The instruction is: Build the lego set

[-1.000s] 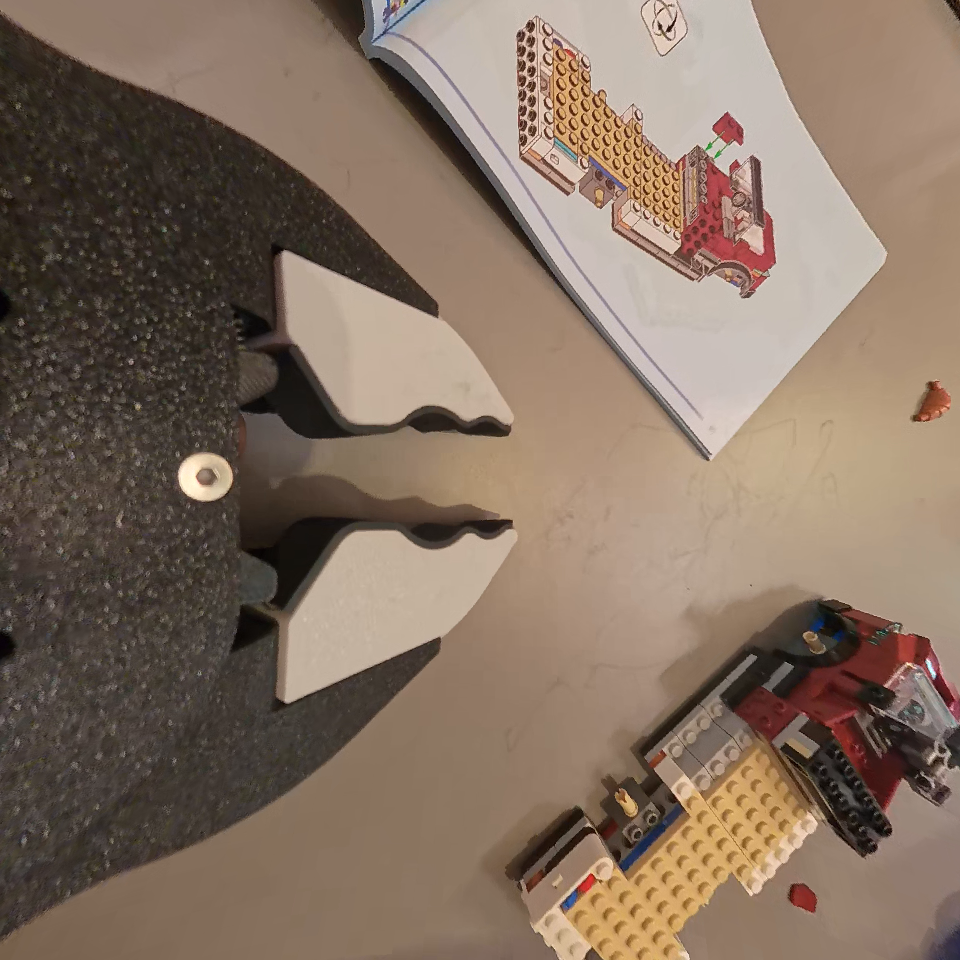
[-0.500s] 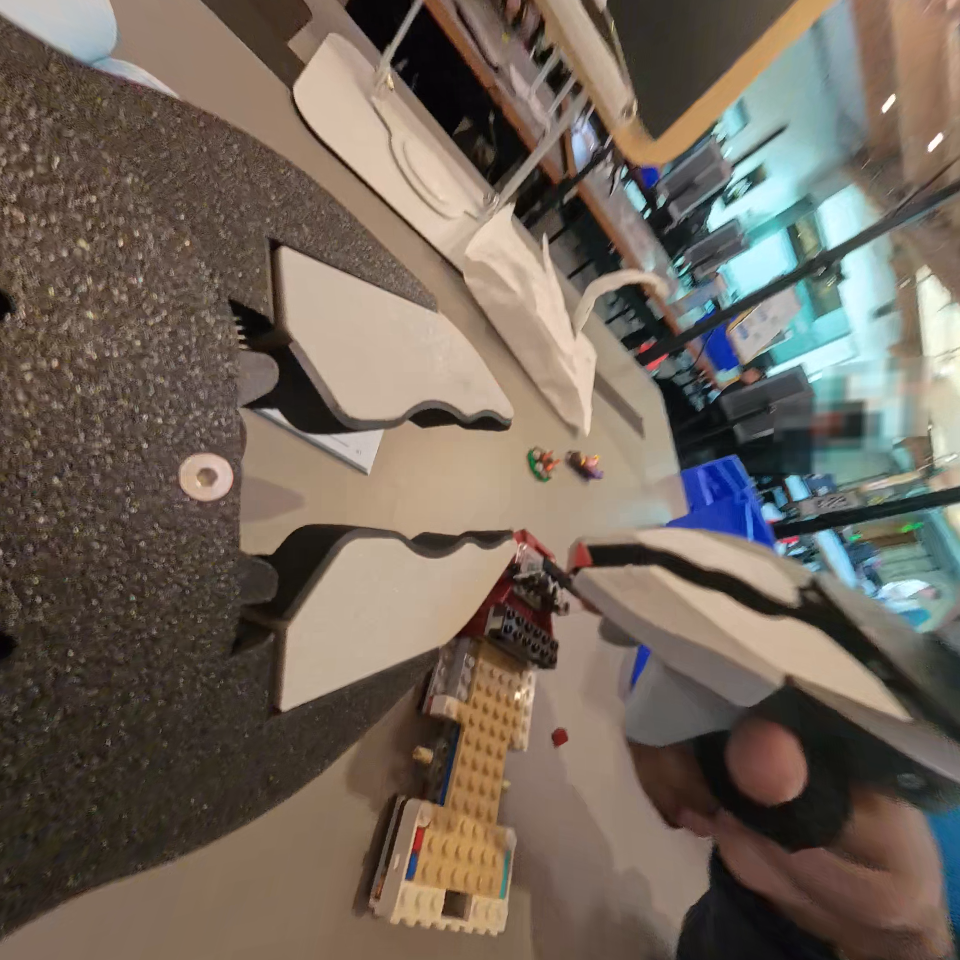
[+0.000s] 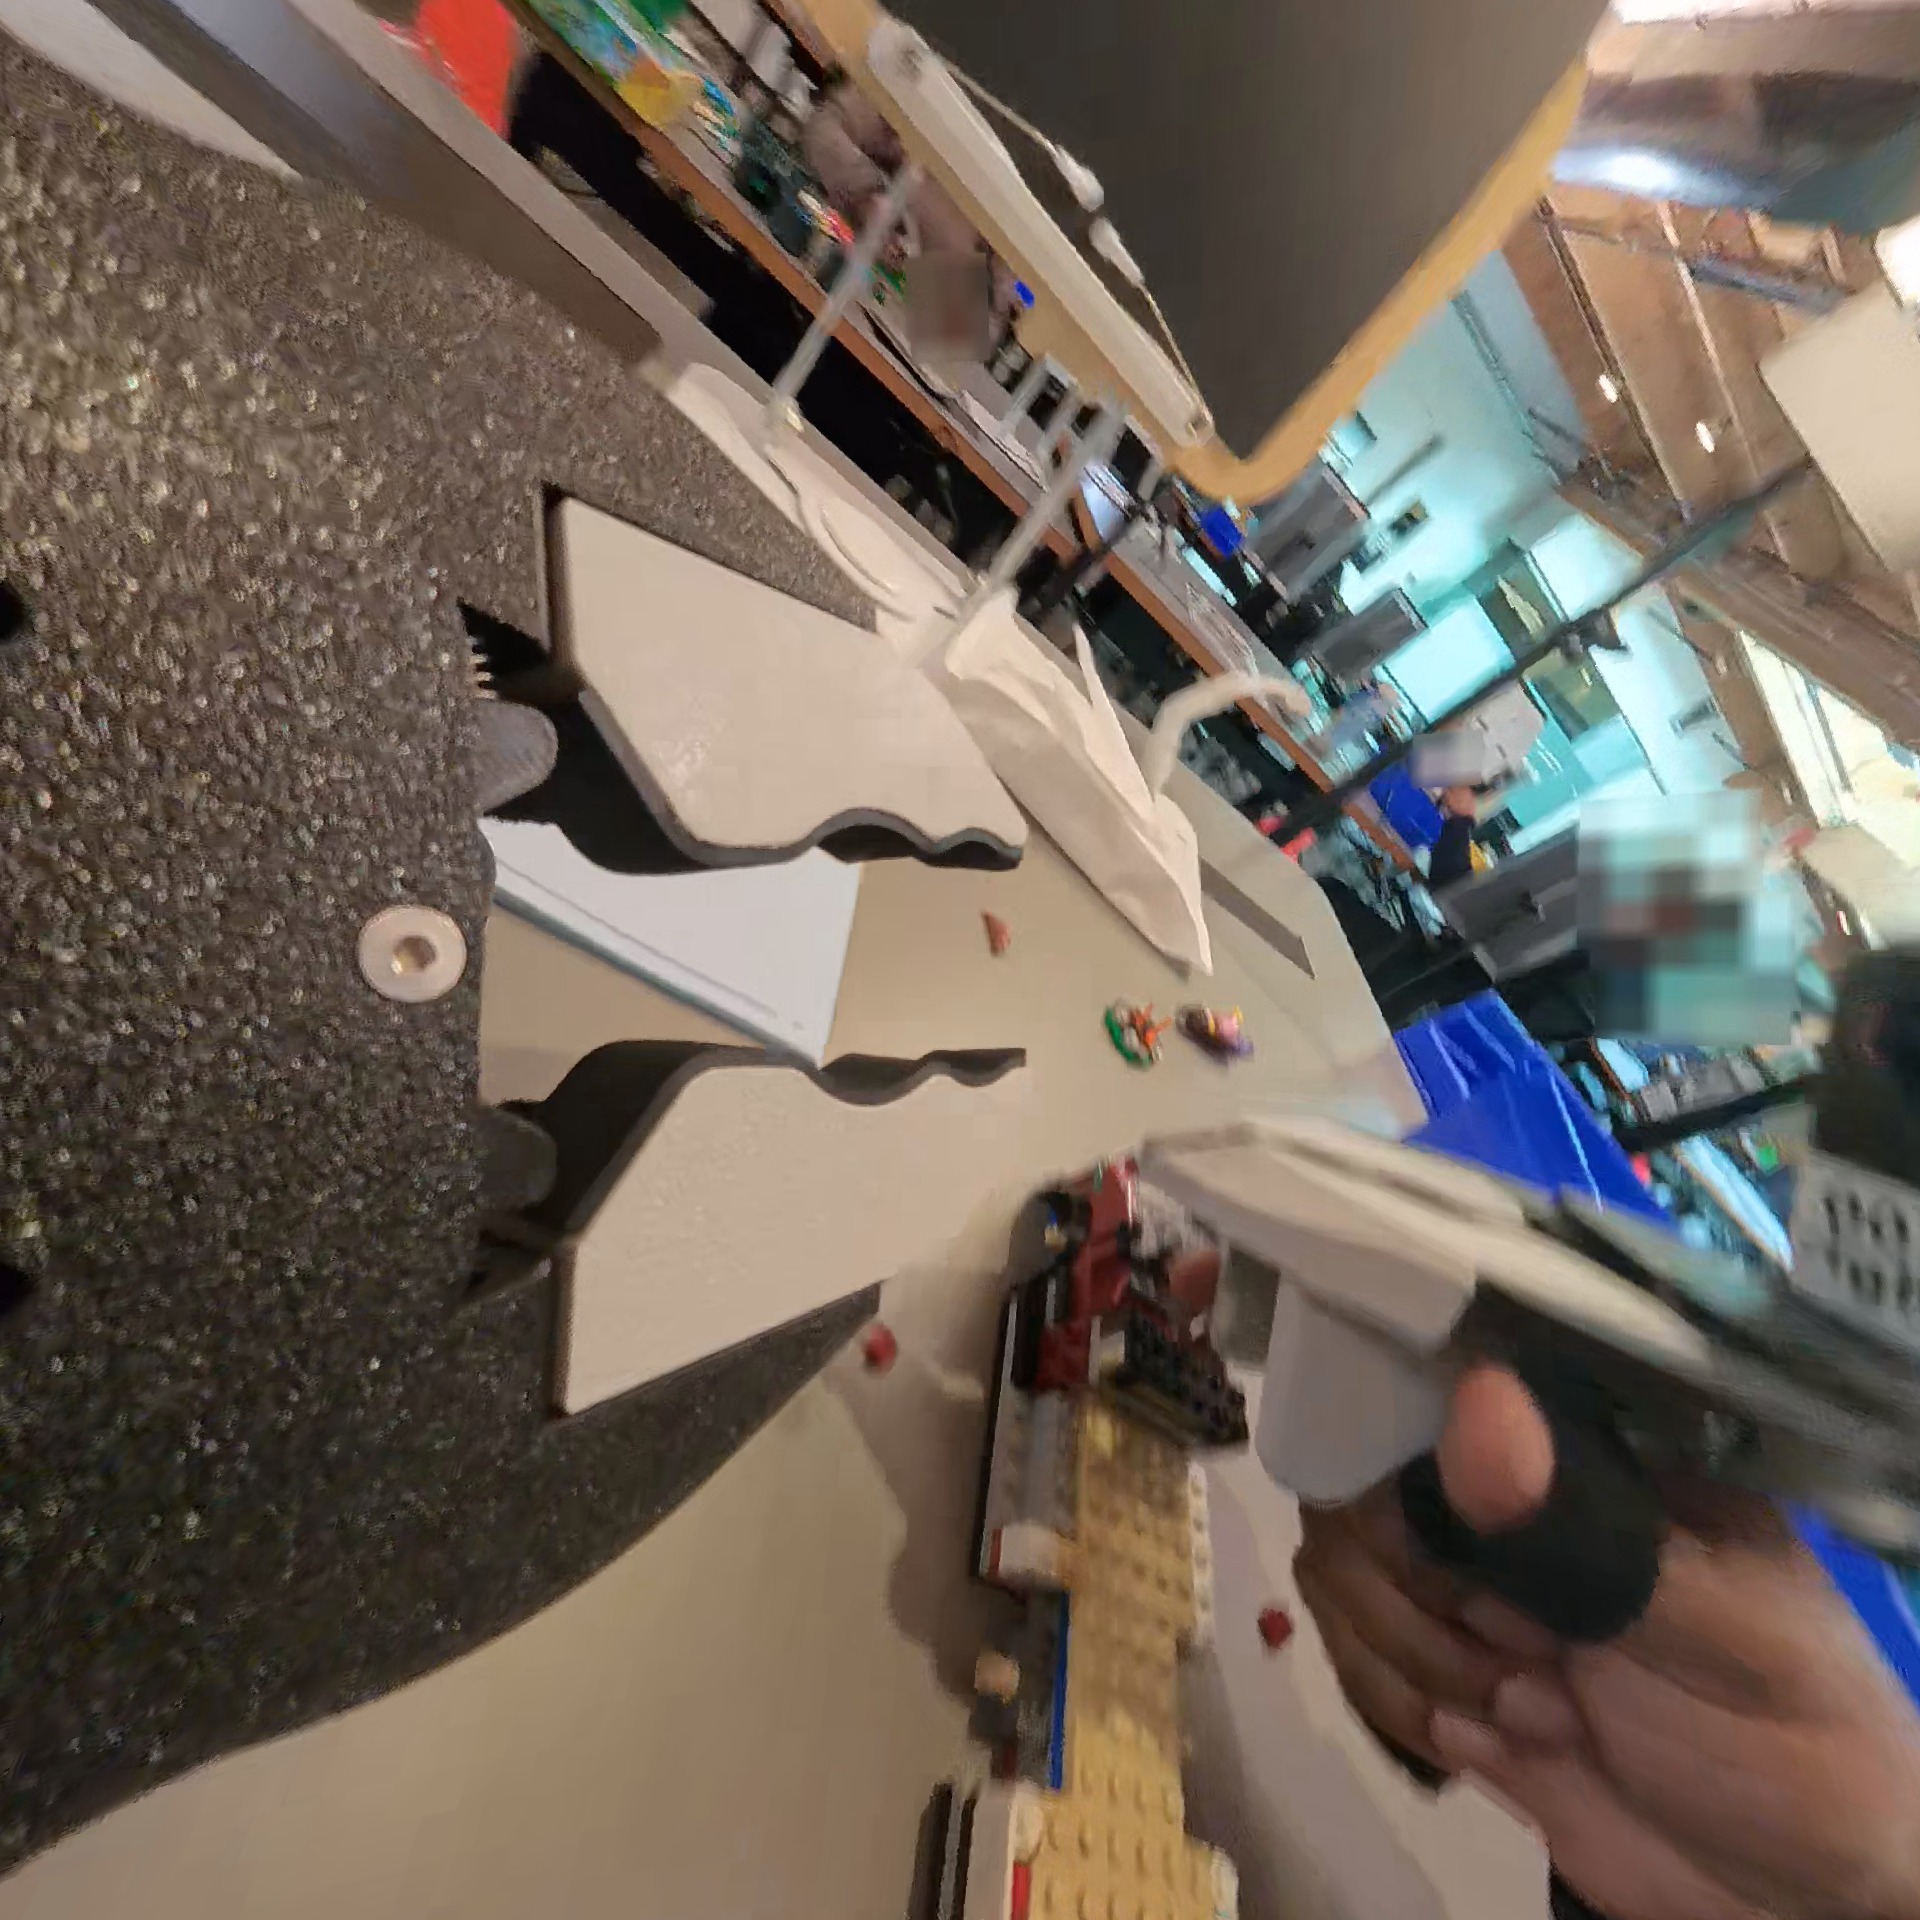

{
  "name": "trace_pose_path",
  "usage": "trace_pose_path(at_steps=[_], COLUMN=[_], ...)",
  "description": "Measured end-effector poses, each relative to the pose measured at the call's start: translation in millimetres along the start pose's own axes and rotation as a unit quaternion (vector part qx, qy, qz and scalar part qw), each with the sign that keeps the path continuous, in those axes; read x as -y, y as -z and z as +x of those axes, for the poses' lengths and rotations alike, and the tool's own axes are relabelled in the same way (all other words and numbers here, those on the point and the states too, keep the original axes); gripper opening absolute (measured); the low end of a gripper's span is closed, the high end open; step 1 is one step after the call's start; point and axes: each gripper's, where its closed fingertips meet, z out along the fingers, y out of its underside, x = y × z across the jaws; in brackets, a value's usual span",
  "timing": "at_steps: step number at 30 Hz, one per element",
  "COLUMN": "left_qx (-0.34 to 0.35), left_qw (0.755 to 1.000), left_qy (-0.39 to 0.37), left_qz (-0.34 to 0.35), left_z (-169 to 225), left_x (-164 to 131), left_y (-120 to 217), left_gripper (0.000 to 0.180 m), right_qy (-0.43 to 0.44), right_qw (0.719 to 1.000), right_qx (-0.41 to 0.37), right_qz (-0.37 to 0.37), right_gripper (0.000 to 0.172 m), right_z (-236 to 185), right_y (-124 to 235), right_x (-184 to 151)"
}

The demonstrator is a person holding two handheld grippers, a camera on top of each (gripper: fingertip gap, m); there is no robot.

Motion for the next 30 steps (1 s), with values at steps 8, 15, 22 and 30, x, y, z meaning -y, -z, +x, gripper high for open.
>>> trace_pose_path(at_steps=[8,15,22,30], left_qx=[-0.087,-0.232,-0.242,-0.238], left_qw=[0.989,0.966,0.961,0.958], left_qy=[0.121,0.037,0.019,-0.005], left_qz=[-0.025,-0.112,-0.133,-0.159], left_z=[1,75,85,90], left_x=[-12,-21,-25,-33], left_y=[7,5,4,2], left_gripper=[0.033,0.037,0.038,0.038], right_qy=[0.028,0.115,0.168,0.210], right_qw=[0.999,0.989,0.968,0.950], right_qx=[-0.015,-0.069,-0.092,-0.126], right_qz=[-0.005,-0.066,-0.163,-0.194], right_gripper=[0.000,0.035,0.050,0.061], right_z=[9,27,45,58], right_y=[23,51,65,42], right_x=[3,-4,-39,-56])
